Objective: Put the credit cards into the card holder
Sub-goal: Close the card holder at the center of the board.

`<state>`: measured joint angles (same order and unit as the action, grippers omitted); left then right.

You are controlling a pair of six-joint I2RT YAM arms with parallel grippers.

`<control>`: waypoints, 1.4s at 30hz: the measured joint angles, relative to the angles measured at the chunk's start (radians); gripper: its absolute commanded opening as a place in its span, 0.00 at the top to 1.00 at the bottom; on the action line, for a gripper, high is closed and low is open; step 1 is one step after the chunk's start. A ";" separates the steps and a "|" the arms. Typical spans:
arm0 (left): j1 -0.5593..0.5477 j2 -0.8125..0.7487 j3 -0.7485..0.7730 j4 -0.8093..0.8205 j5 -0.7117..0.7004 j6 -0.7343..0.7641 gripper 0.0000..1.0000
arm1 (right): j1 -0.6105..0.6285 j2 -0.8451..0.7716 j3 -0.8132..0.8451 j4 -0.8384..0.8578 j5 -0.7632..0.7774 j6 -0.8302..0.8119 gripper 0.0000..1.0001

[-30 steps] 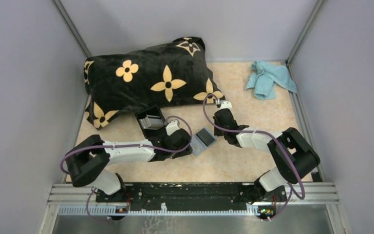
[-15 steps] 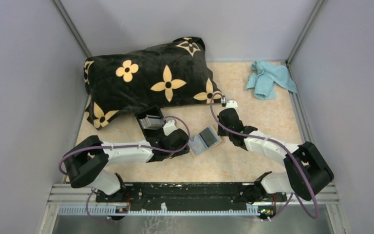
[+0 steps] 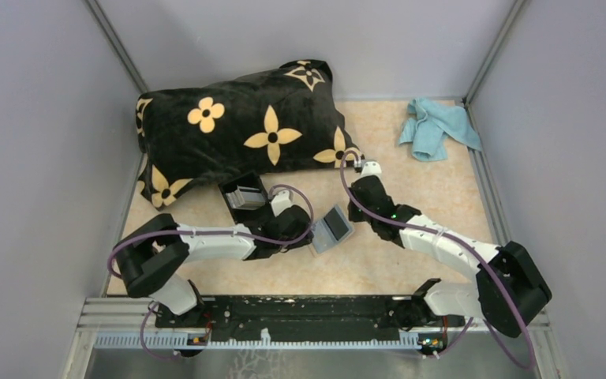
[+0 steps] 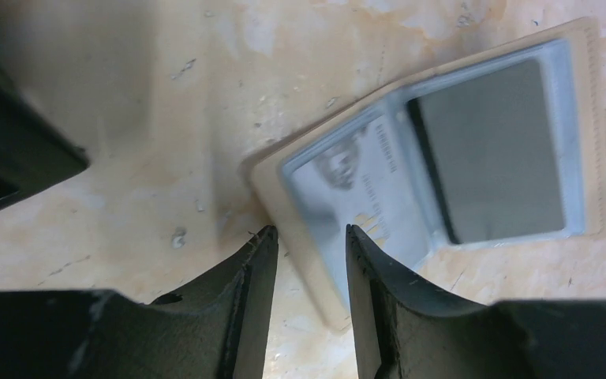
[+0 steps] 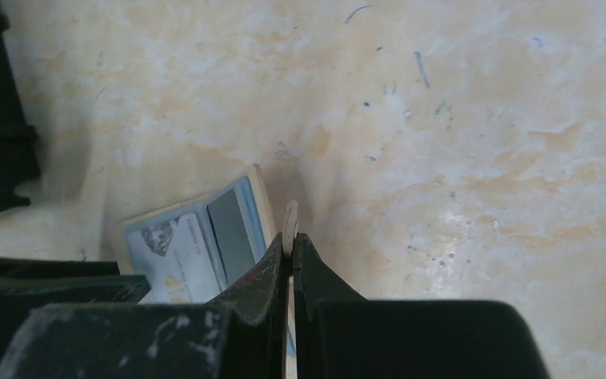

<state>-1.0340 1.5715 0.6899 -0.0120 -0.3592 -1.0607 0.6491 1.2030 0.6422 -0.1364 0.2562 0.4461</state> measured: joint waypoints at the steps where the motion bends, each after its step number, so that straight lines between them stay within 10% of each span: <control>1: 0.000 0.012 0.009 0.010 0.004 0.004 0.55 | 0.019 0.002 0.003 -0.001 0.005 0.002 1.00; 21: 0.003 0.063 -0.016 0.147 0.031 0.005 0.69 | 0.257 0.058 0.079 -0.028 0.066 0.102 1.00; 42: 0.003 0.032 -0.072 0.188 0.035 -0.044 0.76 | 0.390 0.124 0.077 -0.002 0.023 0.204 0.65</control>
<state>-1.0306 1.6032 0.6174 0.1761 -0.3241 -1.1046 1.0389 1.3266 0.7197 -0.1387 0.2787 0.6498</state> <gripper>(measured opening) 0.243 0.337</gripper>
